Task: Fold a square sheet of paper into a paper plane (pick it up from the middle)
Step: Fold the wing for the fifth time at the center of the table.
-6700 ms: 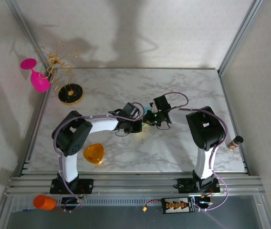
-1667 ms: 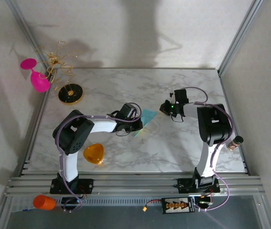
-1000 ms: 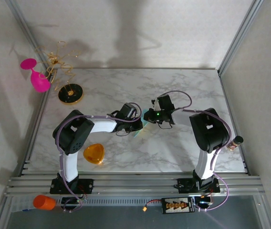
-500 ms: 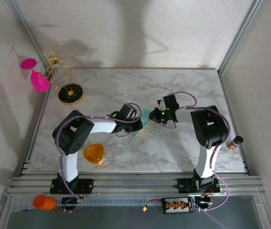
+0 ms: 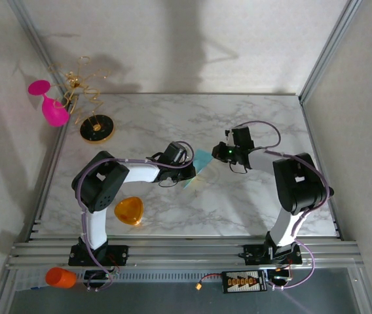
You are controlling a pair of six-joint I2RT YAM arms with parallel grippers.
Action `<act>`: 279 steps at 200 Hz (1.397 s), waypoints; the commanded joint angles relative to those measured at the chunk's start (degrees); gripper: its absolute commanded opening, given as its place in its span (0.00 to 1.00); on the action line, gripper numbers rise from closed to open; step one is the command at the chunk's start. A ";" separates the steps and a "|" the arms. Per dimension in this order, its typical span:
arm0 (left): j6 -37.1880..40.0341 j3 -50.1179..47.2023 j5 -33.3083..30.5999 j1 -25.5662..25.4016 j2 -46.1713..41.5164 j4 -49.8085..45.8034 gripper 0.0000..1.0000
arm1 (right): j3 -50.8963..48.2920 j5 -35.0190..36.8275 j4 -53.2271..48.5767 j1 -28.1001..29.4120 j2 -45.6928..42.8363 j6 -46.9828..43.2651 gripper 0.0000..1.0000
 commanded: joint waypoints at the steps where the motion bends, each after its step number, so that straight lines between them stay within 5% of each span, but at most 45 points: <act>1: 1.37 -1.31 -1.42 -0.34 2.36 -9.90 0.00 | 0.03 -3.70 0.72 2.05 2.45 0.47 0.00; 36: 1.65 -1.30 -1.50 -0.41 1.81 -10.04 0.00 | 4.05 -7.03 -0.09 3.81 7.22 0.01 0.00; 152: 3.29 9.87 3.42 -0.67 4.63 -9.44 0.01 | 3.06 -0.29 -6.59 3.73 10.94 0.01 0.00; 279: 7.73 -5.55 3.01 -2.21 -6.65 -20.74 0.11 | 4.97 2.02 -9.23 3.70 13.05 1.06 0.00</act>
